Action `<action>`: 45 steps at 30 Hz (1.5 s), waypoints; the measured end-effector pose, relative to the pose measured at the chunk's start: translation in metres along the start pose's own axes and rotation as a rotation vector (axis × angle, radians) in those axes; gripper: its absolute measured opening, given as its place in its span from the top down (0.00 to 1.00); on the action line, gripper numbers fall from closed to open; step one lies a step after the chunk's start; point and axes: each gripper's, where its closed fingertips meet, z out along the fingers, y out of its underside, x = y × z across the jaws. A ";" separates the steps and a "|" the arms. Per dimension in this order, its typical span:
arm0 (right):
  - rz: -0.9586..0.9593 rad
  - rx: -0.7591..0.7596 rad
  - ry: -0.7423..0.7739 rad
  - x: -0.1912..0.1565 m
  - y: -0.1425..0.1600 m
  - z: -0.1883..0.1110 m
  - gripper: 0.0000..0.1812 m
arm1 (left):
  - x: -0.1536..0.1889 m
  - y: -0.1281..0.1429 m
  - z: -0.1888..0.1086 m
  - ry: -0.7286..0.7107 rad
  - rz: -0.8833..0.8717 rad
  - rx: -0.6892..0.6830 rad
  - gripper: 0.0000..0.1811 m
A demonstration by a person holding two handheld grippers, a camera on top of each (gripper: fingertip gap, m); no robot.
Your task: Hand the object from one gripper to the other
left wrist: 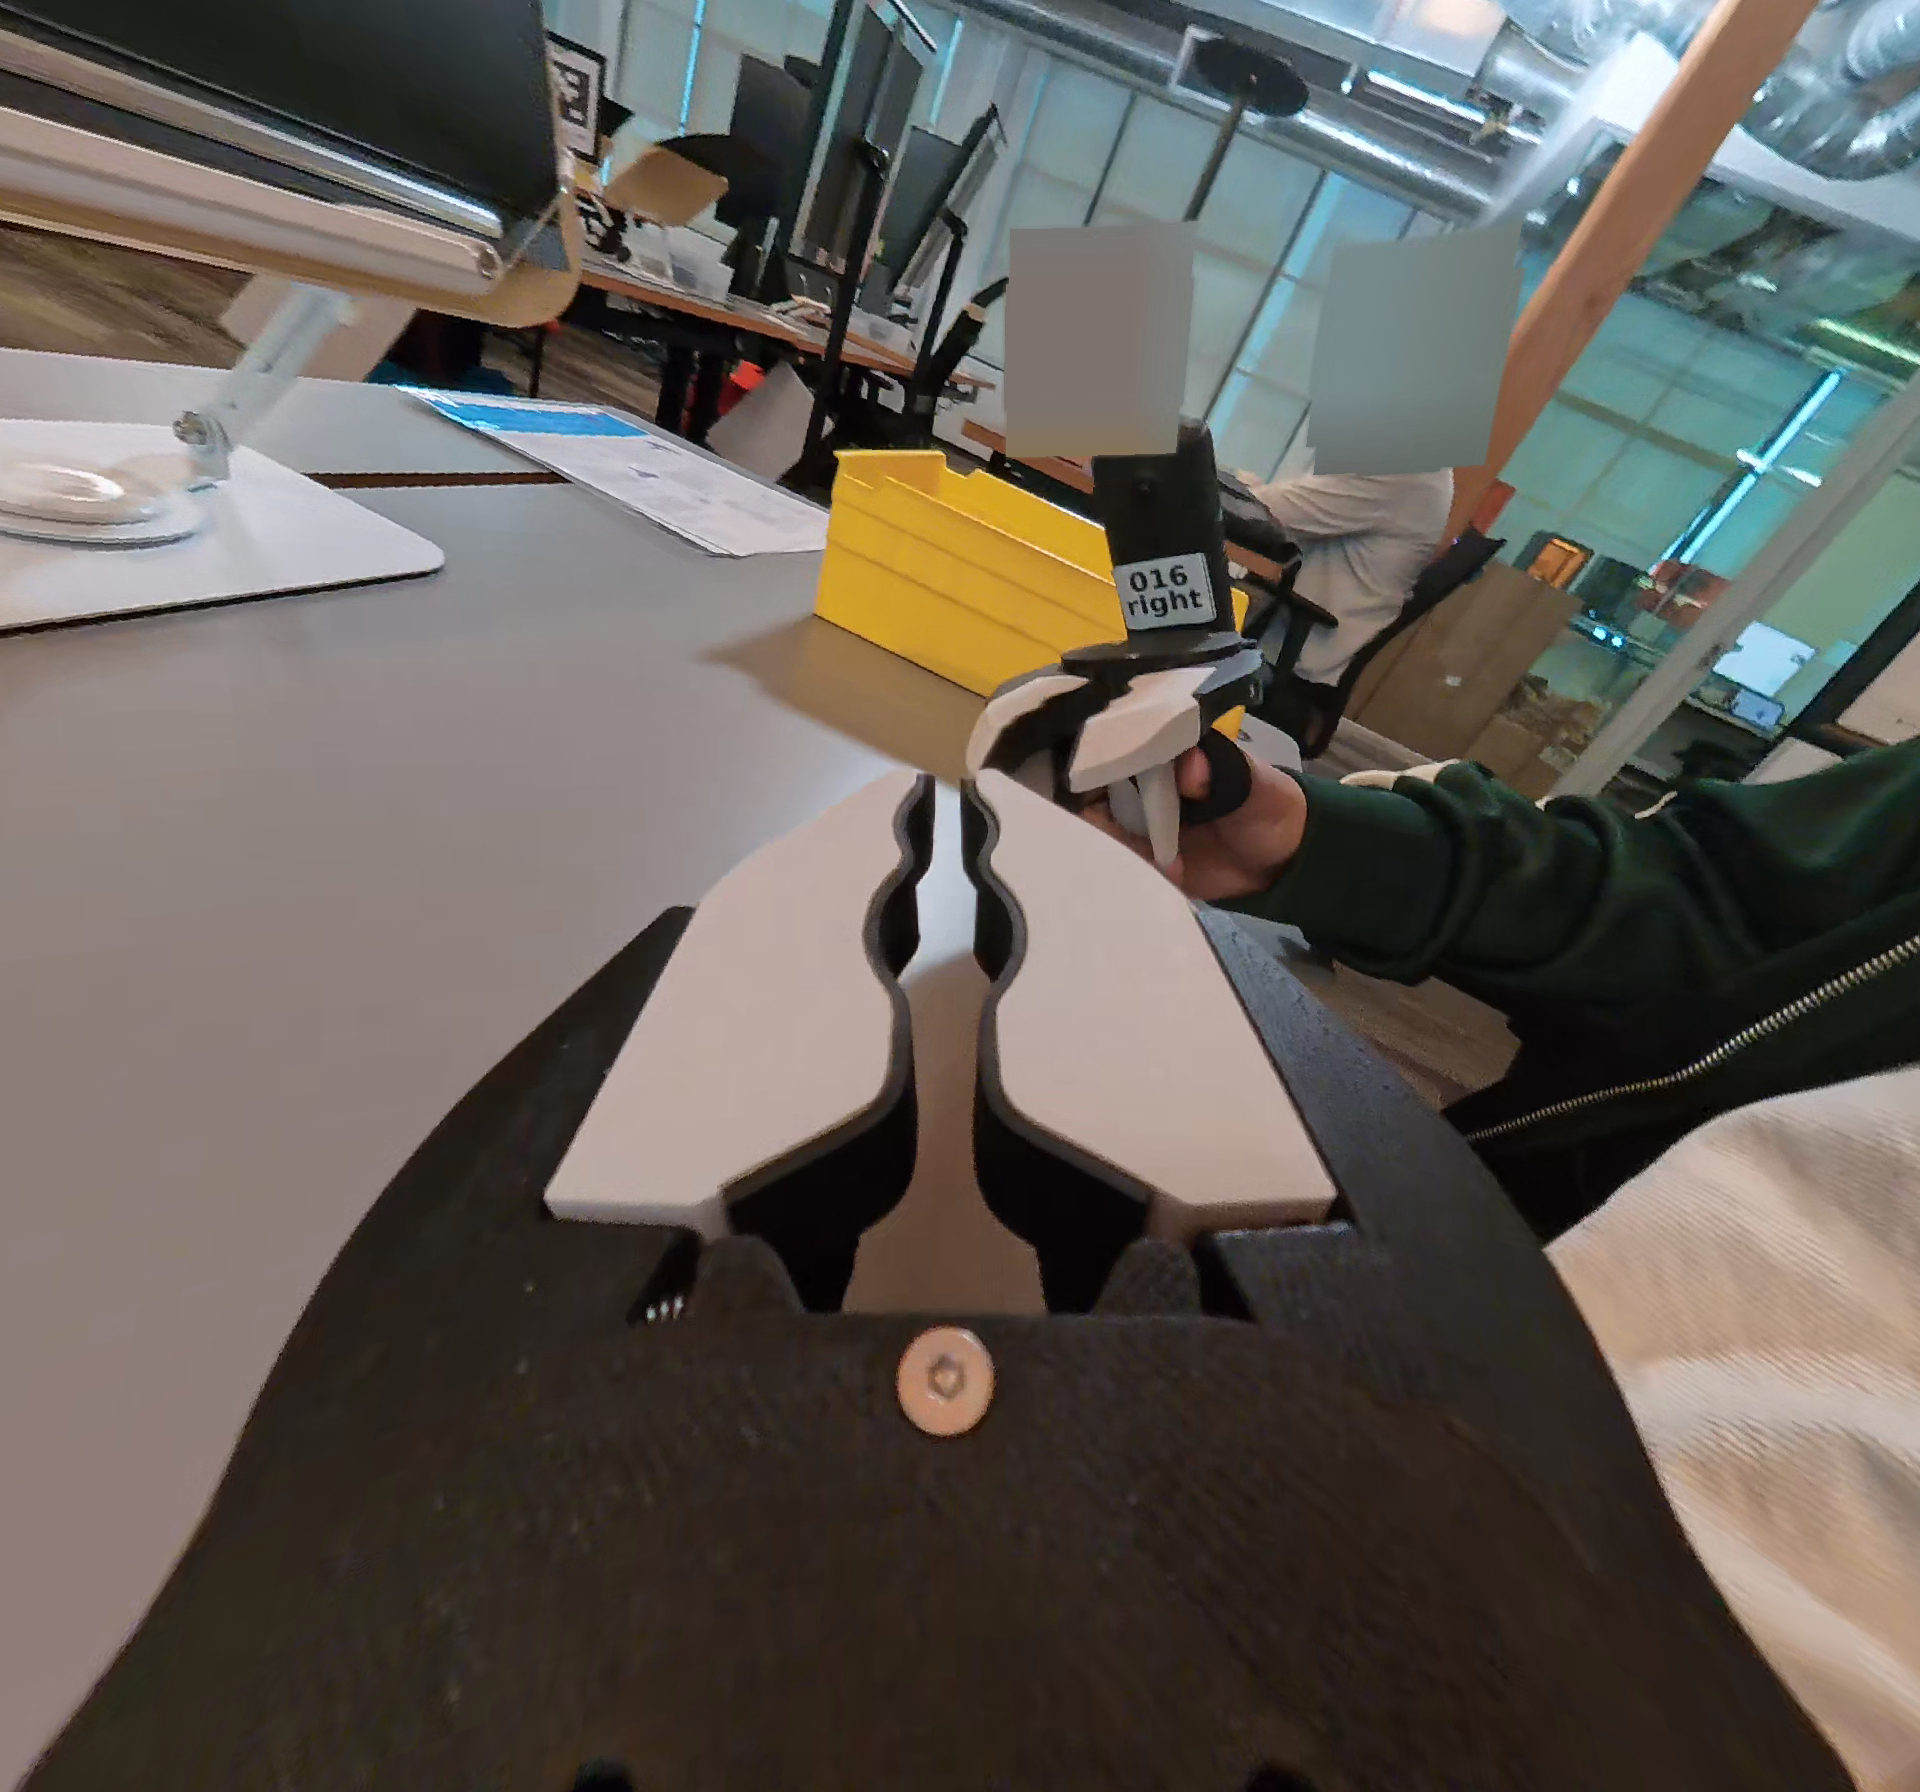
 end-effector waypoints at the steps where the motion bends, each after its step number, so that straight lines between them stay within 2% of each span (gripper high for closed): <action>1: -0.001 -0.003 0.000 0.000 0.000 0.000 0.85 | -0.002 -0.002 -0.001 -0.005 -0.010 0.008 0.97; 11: 0.013 -0.023 0.003 0.001 0.003 0.003 0.85 | -0.005 -0.017 -0.011 -0.056 0.043 0.028 0.97; 20: 0.017 -0.034 0.010 0.003 0.005 0.005 0.85 | -0.024 -0.043 -0.042 -0.138 0.008 0.076 0.99; 31: 0.034 -0.024 0.012 0.005 0.004 0.004 0.85 | -0.033 -0.027 -0.037 -0.149 -0.005 0.027 0.99; 45: 0.035 -0.036 0.005 0.003 0.005 0.005 0.85 | -0.036 -0.022 -0.035 -0.163 -0.002 -0.003 0.98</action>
